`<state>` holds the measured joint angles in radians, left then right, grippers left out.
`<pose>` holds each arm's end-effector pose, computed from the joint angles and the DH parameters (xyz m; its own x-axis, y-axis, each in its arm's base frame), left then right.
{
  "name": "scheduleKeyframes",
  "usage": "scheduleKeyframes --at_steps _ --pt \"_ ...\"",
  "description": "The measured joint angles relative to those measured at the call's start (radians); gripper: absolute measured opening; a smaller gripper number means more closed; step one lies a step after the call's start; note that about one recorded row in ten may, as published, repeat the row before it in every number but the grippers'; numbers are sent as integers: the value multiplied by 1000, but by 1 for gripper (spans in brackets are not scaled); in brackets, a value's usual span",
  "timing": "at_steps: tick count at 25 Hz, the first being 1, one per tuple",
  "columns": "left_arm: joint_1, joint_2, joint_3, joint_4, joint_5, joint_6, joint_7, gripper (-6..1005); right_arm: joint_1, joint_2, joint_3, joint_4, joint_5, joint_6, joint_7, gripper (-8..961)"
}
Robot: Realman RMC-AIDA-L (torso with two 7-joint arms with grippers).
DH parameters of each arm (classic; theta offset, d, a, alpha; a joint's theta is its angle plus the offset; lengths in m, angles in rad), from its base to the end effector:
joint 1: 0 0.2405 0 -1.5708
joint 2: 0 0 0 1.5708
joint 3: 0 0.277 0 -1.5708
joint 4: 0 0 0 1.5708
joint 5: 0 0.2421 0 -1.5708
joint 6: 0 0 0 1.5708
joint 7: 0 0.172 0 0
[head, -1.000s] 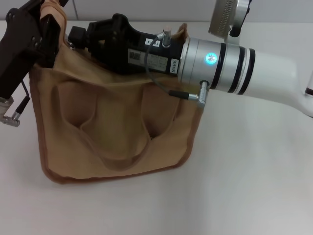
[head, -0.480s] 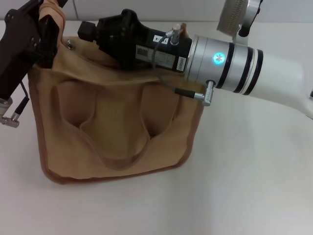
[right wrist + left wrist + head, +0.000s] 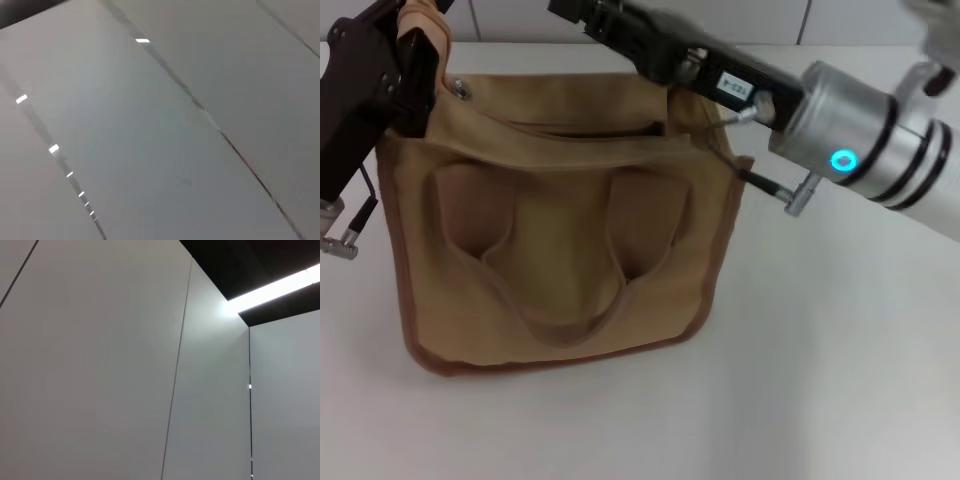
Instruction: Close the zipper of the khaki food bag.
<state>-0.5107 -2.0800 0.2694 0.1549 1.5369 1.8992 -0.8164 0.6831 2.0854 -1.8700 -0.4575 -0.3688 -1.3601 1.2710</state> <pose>-0.2653 0.3389 0.0070 0.2578 -0.2289 0.9387 0.5353 -0.7750 -0.3360 0.1092 0.3906 -0.1026 0.3064 -0.3681 -0.8779 -0.4078 -0.8840 0.2284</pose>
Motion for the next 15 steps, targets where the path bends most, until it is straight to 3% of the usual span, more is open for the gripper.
scheduleKeyframes --at_steps 7,11,15 --pt "-2 0 3 -2 0 -3 -10 23 -68 4 23 -139 -157 79 -551 295" --pt "-5 0 -2 -15 0 0 -12 23 -101 7 13 -174 -127 189 -771 291" --pt "-15 0 -2 -28 -1 1 -13 23 -115 7 -24 -187 -75 201 -999 287"
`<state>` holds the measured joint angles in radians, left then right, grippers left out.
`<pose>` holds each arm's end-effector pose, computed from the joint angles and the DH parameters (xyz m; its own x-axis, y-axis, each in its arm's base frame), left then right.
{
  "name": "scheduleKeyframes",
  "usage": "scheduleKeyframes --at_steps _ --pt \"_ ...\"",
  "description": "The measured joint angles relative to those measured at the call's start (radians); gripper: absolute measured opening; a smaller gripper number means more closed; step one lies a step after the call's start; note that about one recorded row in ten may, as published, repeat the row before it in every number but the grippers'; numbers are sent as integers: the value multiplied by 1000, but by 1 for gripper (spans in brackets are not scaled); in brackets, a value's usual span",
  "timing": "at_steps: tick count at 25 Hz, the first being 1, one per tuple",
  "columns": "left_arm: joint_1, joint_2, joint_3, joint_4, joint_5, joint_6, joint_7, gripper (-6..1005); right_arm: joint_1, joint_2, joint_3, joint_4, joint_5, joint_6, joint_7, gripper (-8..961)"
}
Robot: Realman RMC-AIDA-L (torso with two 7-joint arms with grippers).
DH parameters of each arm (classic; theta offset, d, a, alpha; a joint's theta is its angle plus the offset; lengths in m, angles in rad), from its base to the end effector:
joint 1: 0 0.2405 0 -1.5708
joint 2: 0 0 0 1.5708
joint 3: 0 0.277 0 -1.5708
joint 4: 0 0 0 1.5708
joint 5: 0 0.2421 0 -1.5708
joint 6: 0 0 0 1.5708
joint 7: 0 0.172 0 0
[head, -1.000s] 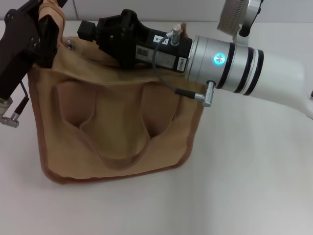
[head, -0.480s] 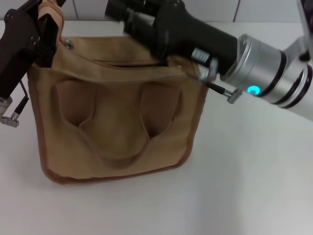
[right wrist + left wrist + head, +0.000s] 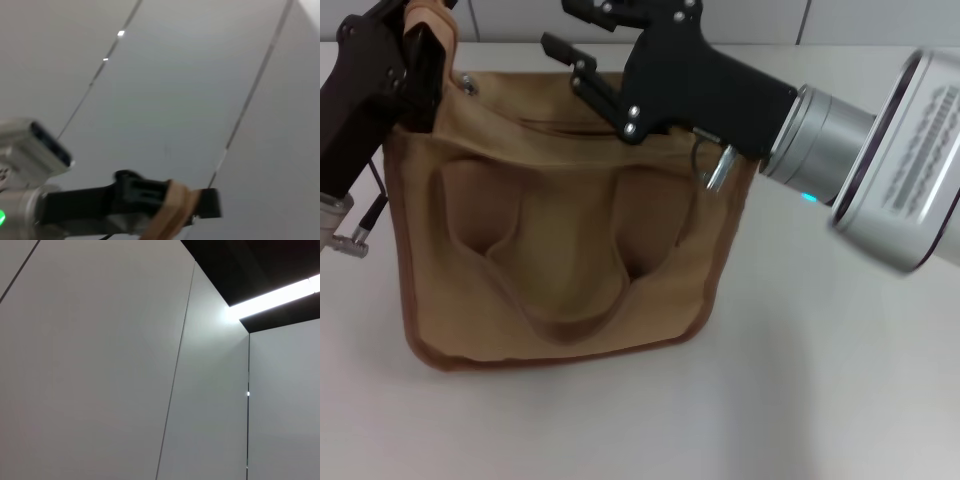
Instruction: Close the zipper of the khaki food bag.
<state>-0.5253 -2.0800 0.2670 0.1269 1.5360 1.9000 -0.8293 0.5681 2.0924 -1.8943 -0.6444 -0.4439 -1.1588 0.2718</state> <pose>-0.2597 0.3408 0.0028 0.2271 -0.2076 0.9515 0.5401 -0.7861 -0.3004 0.1128 0.3846 -0.1173 0.5991 0.5329 -0.5975 0.0452 -0.7676 -0.6394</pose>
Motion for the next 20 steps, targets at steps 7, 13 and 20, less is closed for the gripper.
scheduleKeyframes --at_steps 7,13,20 --pt "-32 0 -3 -30 -12 -13 3 24 -6 0 -83 -17 29 26 -236 281" --pt "-56 0 -3 -49 -16 -30 10 24 -10 0 -126 -8 137 58 -381 275" --pt "-75 0 -3 -59 -16 -43 12 24 4 0 -143 -15 145 104 -400 274"
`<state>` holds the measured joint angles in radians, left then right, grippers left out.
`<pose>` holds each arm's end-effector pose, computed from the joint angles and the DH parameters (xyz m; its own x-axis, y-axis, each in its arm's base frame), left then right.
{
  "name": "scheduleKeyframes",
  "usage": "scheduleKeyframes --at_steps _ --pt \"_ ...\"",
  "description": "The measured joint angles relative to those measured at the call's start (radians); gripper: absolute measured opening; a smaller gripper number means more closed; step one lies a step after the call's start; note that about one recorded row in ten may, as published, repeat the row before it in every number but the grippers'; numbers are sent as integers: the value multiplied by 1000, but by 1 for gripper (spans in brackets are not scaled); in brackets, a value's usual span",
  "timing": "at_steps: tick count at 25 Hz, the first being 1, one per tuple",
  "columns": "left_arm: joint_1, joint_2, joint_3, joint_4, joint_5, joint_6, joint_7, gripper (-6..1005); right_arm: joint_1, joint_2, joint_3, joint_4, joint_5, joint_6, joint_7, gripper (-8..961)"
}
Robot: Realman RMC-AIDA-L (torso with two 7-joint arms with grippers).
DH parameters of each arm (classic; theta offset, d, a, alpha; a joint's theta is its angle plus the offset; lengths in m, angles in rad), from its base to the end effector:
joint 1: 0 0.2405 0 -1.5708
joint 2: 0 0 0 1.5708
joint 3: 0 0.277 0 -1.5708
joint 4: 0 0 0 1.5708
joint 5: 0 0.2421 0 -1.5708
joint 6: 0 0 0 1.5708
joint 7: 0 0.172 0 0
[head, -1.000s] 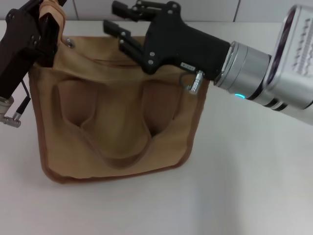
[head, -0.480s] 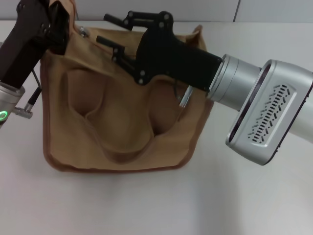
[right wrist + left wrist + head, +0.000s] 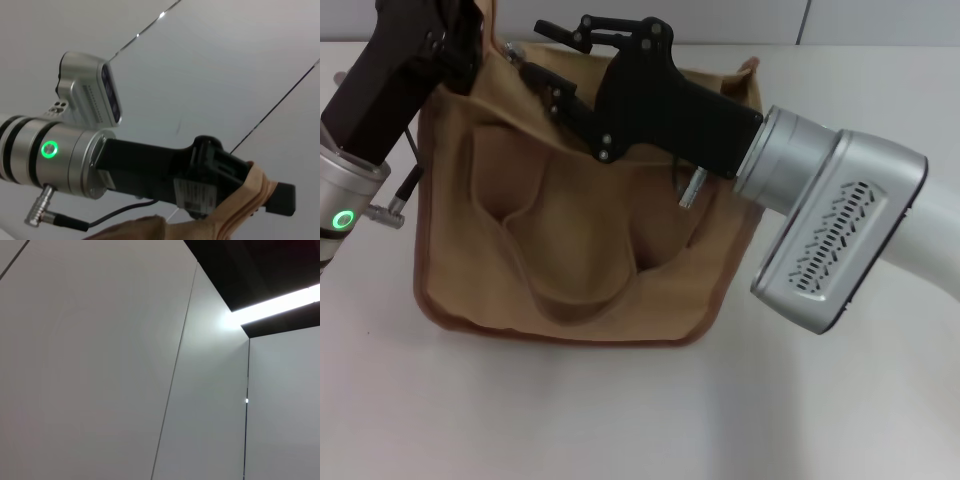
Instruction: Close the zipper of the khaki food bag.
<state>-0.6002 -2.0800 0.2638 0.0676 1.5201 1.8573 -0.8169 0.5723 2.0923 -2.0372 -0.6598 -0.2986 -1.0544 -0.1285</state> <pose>-0.2363 0.3613 -0.0078 0.1953 -0.1904 0.9621 0.5361 -0.8007 -0.2673 0.1100 0.3803 -0.1388 0.5970 0.7276 -0.3380 0.2414 -0.5647 -0.7892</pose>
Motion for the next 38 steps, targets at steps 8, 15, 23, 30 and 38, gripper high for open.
scheduleKeyframes --at_steps 8,15,23,30,38 --pt "-15 0 2 -2 3 -2 1 24 14 0 3 -9 1 48 -3 267" --pt "-18 0 3 -2 3 -2 1 24 29 0 8 -26 1 103 -4 236" --pt "-19 0 1 -3 3 -1 1 24 34 0 6 -35 1 127 -4 202" --pt "-19 0 2 -3 4 -1 2 25 34 0 1 -49 1 158 -2 171" --pt "-14 0 0 -3 3 2 2 25 31 0 -3 -63 0 186 -2 5"
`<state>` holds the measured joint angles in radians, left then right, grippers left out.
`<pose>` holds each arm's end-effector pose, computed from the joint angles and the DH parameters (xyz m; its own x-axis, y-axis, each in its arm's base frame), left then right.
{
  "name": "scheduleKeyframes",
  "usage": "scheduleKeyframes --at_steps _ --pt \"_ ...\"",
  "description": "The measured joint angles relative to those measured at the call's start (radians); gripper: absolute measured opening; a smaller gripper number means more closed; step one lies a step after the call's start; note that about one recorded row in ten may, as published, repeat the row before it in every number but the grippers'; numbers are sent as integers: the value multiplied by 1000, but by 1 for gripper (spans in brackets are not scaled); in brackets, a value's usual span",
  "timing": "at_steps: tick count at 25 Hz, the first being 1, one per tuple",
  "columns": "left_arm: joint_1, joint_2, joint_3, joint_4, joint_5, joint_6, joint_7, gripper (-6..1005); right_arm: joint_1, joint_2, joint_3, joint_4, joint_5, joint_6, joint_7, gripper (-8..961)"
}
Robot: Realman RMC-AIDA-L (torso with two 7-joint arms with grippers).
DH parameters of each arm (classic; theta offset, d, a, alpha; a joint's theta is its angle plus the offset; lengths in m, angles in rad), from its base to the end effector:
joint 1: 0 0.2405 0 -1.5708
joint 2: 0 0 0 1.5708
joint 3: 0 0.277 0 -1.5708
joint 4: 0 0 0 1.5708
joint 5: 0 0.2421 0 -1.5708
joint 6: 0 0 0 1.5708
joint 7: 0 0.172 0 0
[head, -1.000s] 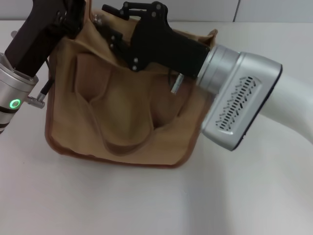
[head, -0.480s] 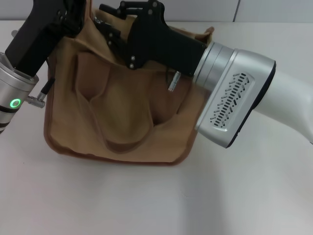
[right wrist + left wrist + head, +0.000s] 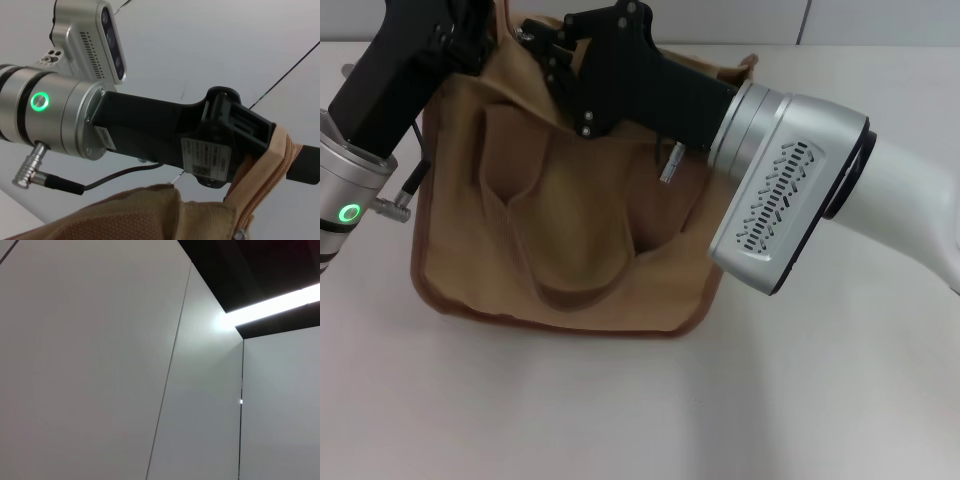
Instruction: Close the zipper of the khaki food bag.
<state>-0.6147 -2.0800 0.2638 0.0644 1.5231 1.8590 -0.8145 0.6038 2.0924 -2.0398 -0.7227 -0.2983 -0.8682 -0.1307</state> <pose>-0.2307 0.3640 -0.0087 0.1920 -0.1918 0.9625 0.5226 -0.8101 -0.2657 0.0966 0.4006 -0.1465 0.6619 0.7040 -0.2574 0.2754 -0.5478 -0.7900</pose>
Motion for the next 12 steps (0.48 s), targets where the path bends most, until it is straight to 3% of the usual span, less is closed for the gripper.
scheduleKeyframes --at_steps 10,12 --pt "7 0 -2 1 -2 0 11 25 -29 0 -1 -13 -3 -1 -1 5" --pt "42 2 -55 1 -4 -16 35 25 -39 0 3 -17 -4 -2 -2 5"
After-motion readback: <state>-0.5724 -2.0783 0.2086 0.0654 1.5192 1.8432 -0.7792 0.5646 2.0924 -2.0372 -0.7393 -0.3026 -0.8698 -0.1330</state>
